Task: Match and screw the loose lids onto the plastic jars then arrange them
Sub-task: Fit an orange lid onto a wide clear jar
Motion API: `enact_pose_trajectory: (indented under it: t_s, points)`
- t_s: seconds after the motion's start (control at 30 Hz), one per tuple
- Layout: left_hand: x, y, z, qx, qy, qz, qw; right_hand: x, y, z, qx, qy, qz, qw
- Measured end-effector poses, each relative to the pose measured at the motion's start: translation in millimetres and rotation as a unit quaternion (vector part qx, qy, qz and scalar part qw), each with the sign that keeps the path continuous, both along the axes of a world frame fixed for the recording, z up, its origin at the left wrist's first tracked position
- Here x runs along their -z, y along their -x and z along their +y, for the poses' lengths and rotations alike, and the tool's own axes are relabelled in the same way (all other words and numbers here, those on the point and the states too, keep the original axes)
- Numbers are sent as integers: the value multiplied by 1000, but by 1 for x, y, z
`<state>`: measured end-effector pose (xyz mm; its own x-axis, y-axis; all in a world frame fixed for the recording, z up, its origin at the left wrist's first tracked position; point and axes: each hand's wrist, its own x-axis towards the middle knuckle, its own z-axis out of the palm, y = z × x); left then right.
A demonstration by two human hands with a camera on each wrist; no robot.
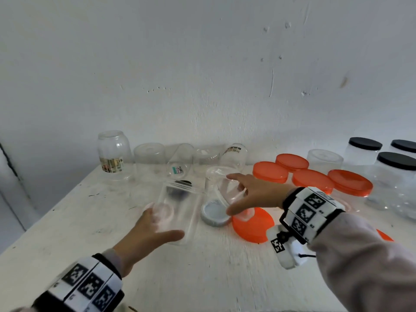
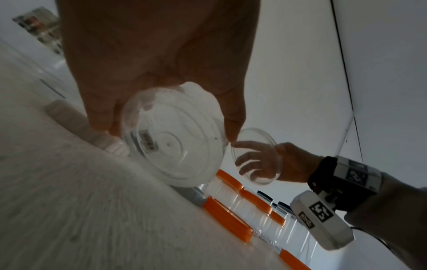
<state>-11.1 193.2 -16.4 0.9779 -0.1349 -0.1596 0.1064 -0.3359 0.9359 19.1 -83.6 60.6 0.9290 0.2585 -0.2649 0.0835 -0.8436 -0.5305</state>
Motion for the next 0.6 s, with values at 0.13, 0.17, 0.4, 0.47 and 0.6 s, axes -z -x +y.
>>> enact_pose_trajectory:
  t_s: [0.13,0.17,0.4,0.47,0.6]
  points:
    - [7,-8,-7,33,-46,-11,998,-6,0,3,10,-18,-44,999]
    - [9,-10,-9,42,-56,-9,998,-6,1,4,11,-22,-54,998]
    - [13,-19,-19,71,-97,-12,993,-14,-1,21,-7,4,-73,997]
    - [13,-18,-21,80,-103,-16,991,-16,-1,27,-20,25,-61,998]
    - [11,-17,-22,92,-66,-32,993,-21,-5,44,-56,84,-44,994]
